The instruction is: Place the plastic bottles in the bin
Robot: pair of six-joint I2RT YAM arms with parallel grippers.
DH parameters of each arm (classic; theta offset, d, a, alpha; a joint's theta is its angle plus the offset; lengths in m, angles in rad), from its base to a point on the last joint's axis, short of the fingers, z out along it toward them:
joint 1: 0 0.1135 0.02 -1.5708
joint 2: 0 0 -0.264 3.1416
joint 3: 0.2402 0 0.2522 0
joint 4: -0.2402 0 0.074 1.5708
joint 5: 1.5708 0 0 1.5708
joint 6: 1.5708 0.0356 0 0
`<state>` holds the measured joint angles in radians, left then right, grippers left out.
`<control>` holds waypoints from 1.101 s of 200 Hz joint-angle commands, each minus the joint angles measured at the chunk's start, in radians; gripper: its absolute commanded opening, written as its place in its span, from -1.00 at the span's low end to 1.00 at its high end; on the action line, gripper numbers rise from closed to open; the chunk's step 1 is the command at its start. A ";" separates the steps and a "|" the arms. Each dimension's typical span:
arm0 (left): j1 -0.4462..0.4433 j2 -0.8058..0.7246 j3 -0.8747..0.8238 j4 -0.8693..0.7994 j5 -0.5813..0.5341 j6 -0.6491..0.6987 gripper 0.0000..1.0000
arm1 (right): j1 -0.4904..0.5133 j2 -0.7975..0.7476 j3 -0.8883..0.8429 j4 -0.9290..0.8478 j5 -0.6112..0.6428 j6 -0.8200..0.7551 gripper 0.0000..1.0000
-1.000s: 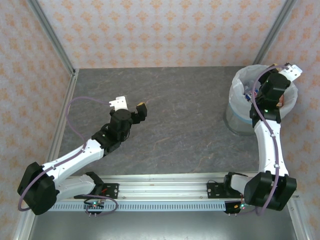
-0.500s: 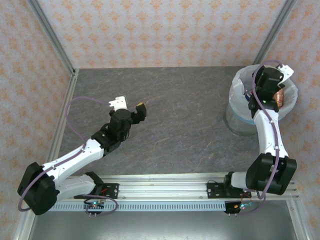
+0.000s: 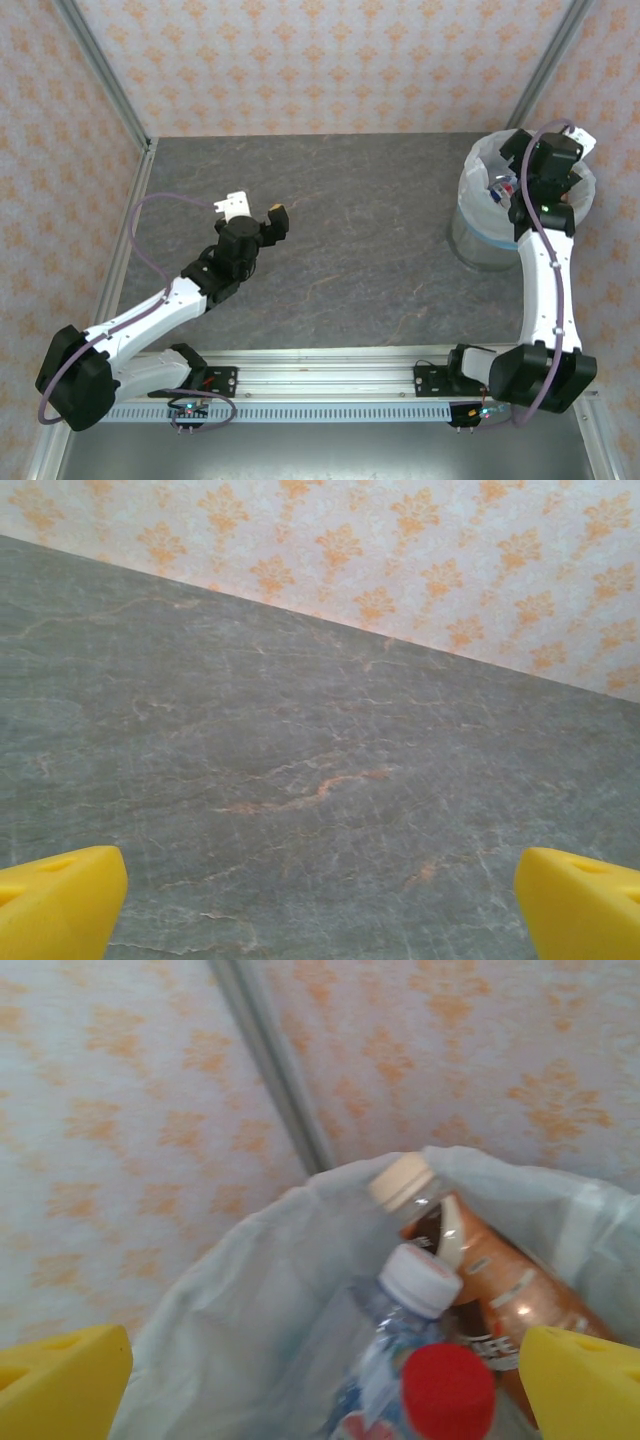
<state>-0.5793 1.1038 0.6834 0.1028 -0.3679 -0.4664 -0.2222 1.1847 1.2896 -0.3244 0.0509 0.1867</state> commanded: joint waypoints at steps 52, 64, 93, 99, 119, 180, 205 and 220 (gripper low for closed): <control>0.120 -0.050 0.080 -0.150 -0.200 0.174 1.00 | 0.221 -0.062 -0.007 0.036 -0.312 -0.118 0.98; 0.148 -0.054 0.085 -0.168 -0.257 0.194 1.00 | 0.286 -0.059 -0.056 0.105 -0.309 -0.162 0.99; 0.227 -0.074 0.044 -0.151 -0.312 0.254 1.00 | 0.401 -0.006 -0.136 0.171 -0.313 -0.260 0.98; 0.243 -0.078 0.031 -0.144 -0.318 0.266 1.00 | 0.415 0.011 -0.158 0.188 -0.309 -0.273 0.98; 0.297 -0.085 -0.022 -0.110 -0.329 0.302 1.00 | 0.440 0.069 -0.229 0.227 -0.289 -0.295 0.98; 0.415 0.072 -0.172 0.154 -0.197 0.367 1.00 | 0.429 0.193 -0.471 0.387 -0.182 -0.338 0.98; 0.440 0.196 -0.172 0.232 -0.099 0.382 1.00 | 0.384 0.243 -0.533 0.437 -0.133 -0.294 0.99; 0.443 0.258 -0.169 0.302 -0.054 0.416 0.99 | 0.349 0.251 -0.571 0.483 -0.137 -0.258 0.98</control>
<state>-0.1467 1.2884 0.5175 0.2386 -0.5179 -0.1055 0.1757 1.4269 0.7650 0.0414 -0.1410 -0.1089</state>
